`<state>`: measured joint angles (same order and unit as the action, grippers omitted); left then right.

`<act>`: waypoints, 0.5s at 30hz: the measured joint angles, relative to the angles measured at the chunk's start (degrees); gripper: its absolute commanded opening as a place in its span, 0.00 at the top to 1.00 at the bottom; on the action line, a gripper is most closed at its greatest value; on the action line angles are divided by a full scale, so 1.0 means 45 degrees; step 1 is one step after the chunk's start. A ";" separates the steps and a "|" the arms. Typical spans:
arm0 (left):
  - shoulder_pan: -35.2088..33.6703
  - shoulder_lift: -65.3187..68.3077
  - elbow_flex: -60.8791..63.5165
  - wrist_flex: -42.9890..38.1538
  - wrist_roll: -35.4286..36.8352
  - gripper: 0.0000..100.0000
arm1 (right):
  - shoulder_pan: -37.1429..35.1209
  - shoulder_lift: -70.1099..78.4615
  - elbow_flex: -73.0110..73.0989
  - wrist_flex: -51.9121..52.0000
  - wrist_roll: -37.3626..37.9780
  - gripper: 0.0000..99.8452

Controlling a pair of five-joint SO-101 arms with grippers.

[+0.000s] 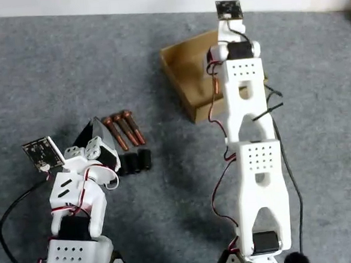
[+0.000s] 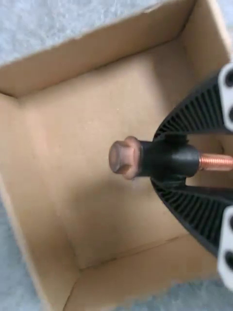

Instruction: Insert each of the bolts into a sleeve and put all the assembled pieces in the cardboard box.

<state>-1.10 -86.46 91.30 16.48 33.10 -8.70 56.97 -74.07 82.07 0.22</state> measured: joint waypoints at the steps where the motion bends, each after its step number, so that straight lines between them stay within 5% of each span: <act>1: 0.0000 0.0000 0.0000 0.0000 0.0000 0.99 | 0.0000 0.0117 -0.0547 0.0371 0.0000 0.67; 3: 0.0000 0.0000 0.0000 0.0000 -0.0078 0.99 | 0.0000 0.0254 -0.1563 0.0996 0.0000 0.61; 15: 0.0000 0.0000 0.0098 0.0000 -0.0684 0.99 | 0.0000 0.0352 -0.4005 0.3360 0.0000 0.61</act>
<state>-1.10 -86.46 91.74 16.48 30.02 -8.70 58.55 -92.09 97.19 0.22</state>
